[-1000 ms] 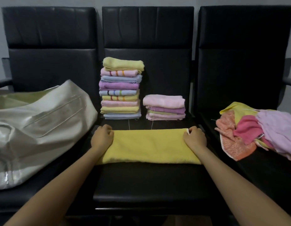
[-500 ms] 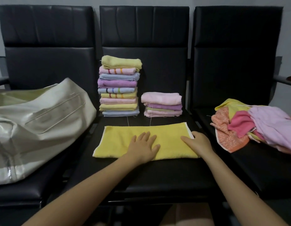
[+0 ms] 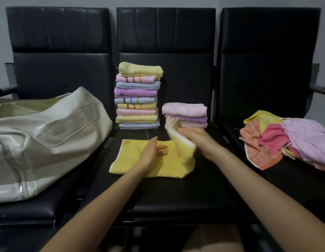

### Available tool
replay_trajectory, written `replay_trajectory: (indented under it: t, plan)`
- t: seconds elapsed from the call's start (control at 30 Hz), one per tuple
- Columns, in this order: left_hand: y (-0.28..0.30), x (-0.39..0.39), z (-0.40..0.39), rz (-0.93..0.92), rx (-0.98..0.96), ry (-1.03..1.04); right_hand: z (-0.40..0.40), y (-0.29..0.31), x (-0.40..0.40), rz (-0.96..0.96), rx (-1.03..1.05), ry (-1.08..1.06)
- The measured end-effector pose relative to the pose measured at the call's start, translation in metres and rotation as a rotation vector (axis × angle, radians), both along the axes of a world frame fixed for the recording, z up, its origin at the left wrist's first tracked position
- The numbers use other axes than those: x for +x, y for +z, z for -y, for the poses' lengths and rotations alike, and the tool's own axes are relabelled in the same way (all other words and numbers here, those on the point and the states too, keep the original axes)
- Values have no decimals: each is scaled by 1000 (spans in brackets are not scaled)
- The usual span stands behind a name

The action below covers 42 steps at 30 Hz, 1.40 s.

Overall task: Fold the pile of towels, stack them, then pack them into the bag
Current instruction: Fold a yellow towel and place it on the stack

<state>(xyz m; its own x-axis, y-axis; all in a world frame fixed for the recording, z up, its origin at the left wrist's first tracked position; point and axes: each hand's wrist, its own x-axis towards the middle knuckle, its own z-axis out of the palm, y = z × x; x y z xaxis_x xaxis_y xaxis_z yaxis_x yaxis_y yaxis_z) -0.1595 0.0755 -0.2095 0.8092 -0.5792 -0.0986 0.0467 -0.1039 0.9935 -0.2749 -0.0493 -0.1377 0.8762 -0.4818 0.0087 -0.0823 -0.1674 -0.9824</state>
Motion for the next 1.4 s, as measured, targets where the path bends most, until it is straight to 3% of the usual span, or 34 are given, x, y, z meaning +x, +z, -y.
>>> replay_trajectory:
  t: [0.1, 0.27, 0.4, 0.5, 0.57, 0.77, 0.9, 1.07, 1.13, 1.27, 1.4]
  plan:
    - [1, -1, -3, 92, 101, 40, -19, -29, 9, -102, -81, 65]
    - [9, 0, 1, 243, 253, 32, -13, -58, 6, 41, -497, -70]
    - [17, 12, 5, 437, 429, 3, -8, -64, 11, -191, -724, 60]
    - [3, 10, -4, 722, 653, -25, -14, -75, 14, -403, -786, 144]
    - [-7, 10, -14, 844, 663, -45, -15, -79, 16, -437, -817, 141]
    - [-17, 13, -16, 928, 844, -177, -15, -80, 15, -391, -723, 11]
    - [-16, 9, -17, 919, 873, -165, -6, -73, 10, -280, -313, -169]
    - [-11, -1, -14, 870, 832, -180, -5, -50, -5, -265, 137, 20]
    - [-10, -3, -11, 804, 703, -191, -6, -39, -11, -261, 186, 41]
    - [6, -7, -10, 424, 260, -89, -2, -12, -18, -151, 135, -77]
    - [21, -9, -13, 83, 72, 3, -15, 9, -16, -57, 76, -34]
